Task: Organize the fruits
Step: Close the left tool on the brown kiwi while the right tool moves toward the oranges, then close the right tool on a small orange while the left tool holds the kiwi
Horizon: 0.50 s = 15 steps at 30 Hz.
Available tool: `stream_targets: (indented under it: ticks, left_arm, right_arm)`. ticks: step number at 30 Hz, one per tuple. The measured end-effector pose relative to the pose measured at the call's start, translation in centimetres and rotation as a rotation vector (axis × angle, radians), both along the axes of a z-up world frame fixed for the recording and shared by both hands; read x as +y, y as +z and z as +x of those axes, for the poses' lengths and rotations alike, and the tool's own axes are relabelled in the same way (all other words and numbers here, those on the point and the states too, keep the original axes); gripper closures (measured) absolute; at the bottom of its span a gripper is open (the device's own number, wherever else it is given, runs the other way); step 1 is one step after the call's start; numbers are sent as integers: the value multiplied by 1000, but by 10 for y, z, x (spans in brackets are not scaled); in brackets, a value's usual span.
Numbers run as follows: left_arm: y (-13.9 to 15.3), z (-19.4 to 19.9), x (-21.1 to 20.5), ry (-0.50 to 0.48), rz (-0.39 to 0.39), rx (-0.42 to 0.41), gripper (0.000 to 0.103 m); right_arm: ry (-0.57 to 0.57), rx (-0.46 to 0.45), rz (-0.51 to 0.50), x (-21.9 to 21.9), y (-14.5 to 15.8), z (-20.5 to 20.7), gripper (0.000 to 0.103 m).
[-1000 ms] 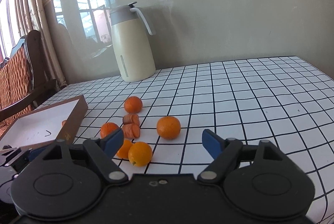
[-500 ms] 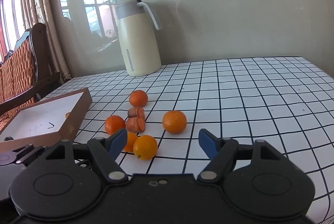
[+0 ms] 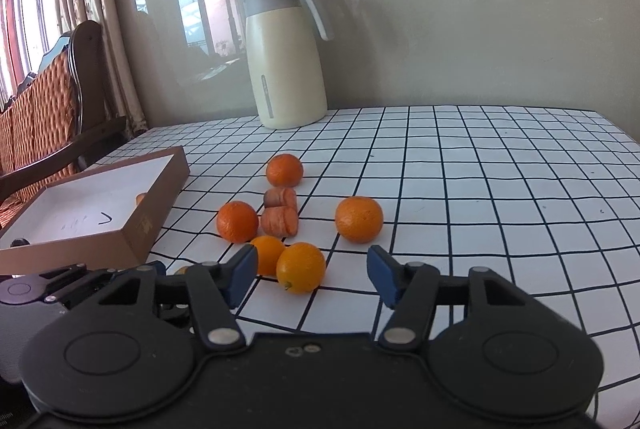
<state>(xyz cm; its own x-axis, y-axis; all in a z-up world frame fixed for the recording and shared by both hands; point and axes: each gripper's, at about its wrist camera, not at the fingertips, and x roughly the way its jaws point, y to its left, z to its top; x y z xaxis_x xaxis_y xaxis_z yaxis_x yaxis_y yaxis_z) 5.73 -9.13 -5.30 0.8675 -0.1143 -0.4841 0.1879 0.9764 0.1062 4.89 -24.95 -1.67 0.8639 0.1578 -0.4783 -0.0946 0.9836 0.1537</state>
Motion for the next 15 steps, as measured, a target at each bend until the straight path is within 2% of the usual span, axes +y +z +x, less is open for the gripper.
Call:
stream_targets:
  ticks: [4,11,15]
  left_arm:
    - [-2,1,1,0,-4,8,60]
    - [-4,4,-1,-7,-6,11,77]
    - [-6,4,-2,-8,-1,3,77]
  right_arm:
    - [1,10,5,3,-2,3,50]
    - [-4,23,7,8,-5,9,50]
    - [-18,34,17,7,-7,12,50]
